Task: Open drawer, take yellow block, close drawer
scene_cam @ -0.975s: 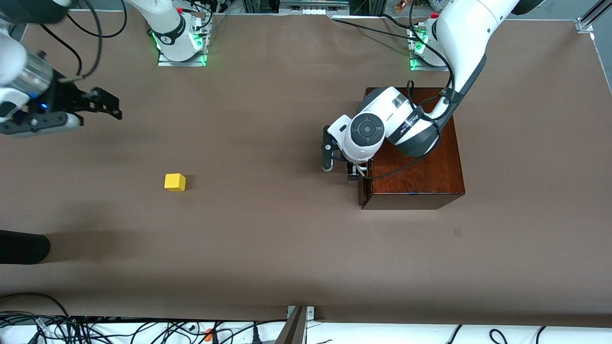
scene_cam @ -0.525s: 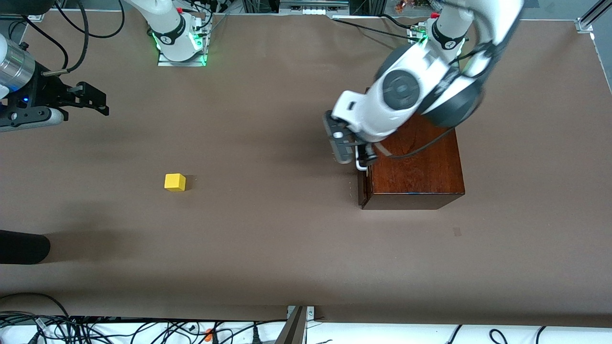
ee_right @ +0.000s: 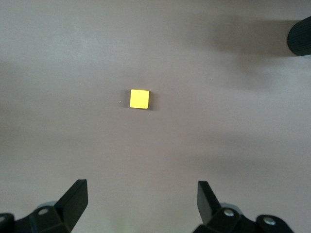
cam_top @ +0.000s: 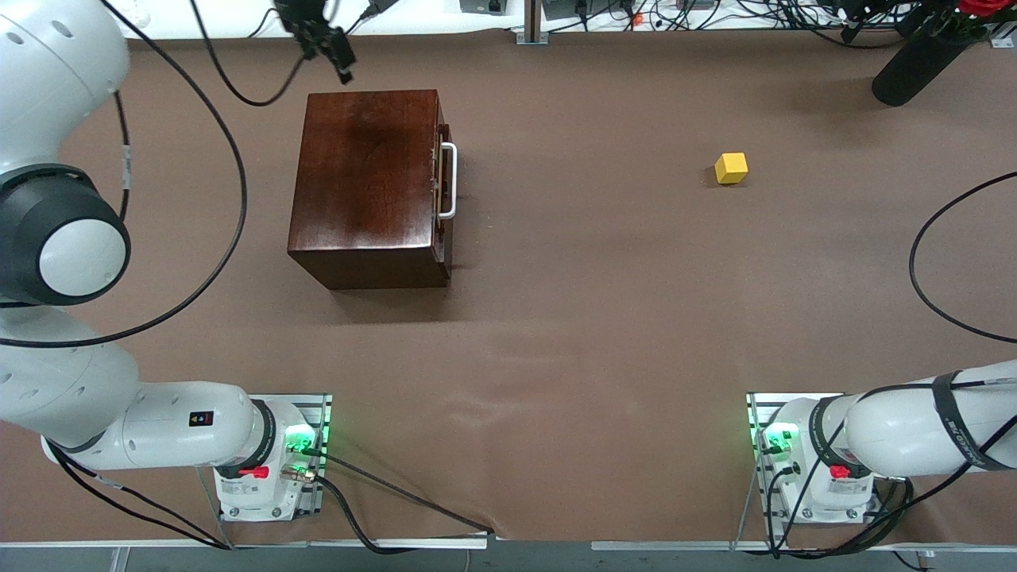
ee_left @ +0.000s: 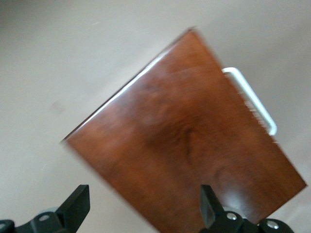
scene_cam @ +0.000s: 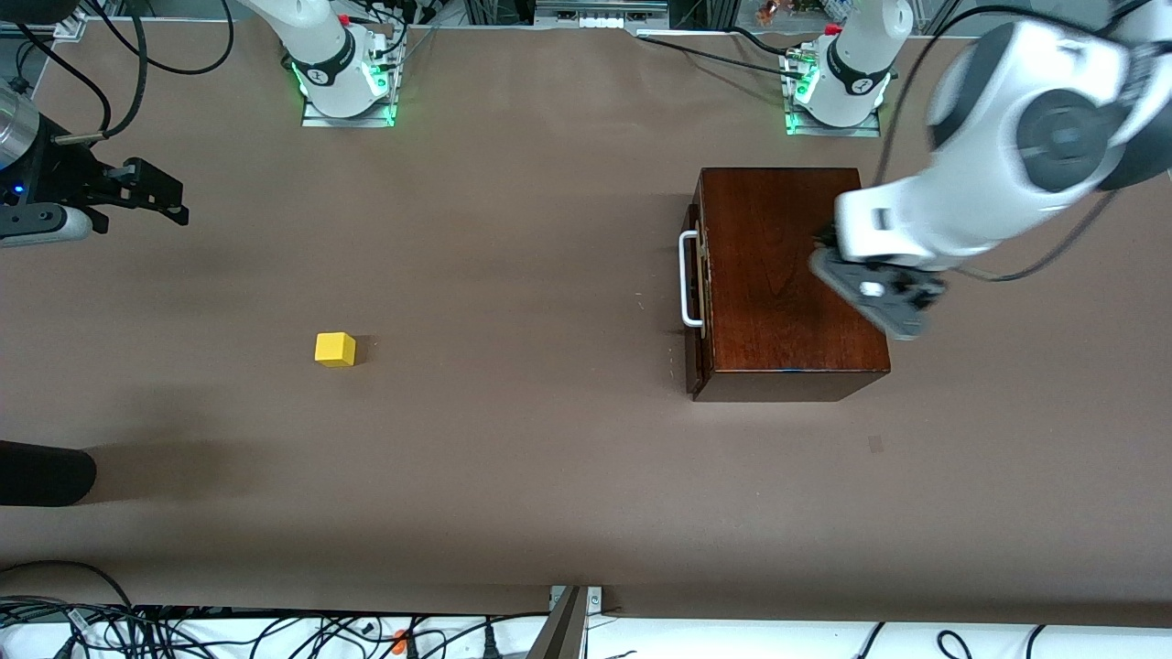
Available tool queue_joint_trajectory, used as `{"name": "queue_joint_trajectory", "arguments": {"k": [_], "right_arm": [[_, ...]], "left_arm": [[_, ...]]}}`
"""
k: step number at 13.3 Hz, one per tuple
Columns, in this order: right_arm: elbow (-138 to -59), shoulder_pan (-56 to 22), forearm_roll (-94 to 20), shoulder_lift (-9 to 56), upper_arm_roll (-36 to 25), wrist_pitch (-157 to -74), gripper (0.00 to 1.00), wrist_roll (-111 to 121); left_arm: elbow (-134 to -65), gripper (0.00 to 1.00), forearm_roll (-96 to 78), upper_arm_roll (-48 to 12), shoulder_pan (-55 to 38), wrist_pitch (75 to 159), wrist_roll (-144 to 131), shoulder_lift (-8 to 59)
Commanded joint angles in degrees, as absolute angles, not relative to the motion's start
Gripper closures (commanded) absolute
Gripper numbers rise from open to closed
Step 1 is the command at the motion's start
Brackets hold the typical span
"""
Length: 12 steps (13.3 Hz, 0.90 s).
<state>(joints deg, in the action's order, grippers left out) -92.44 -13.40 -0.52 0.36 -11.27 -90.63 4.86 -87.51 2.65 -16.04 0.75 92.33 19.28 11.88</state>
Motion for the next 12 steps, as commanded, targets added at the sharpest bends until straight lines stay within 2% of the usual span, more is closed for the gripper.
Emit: {"name": "queue_joint_trajectory", "arguments": {"k": [1, 3, 5, 12], "right_arm": [[-90.7, -13.4, -0.9, 1.0, -10.7, -89.4, 0.00, 4.9], [-90.8, -13.4, -1.0, 0.8, -11.0, -89.0, 0.00, 4.8], [-90.7, -13.4, -1.0, 0.9, -11.0, -89.1, 0.00, 4.9], [-90.7, -13.4, -0.9, 0.9, -10.8, -89.1, 0.00, 4.9]], "left_arm": [[-96.2, 0.00, -0.1, -6.3, -4.3, 93.4, 10.1, 3.4], [-100.4, 0.00, -5.0, 0.0, -4.3, 95.1, 0.0, -0.6], [-100.0, 0.00, -5.1, 3.8, -4.0, 95.8, -2.1, -0.7], [-94.9, 0.00, -4.7, 4.6, -3.9, 92.9, 2.4, 2.0]]}}
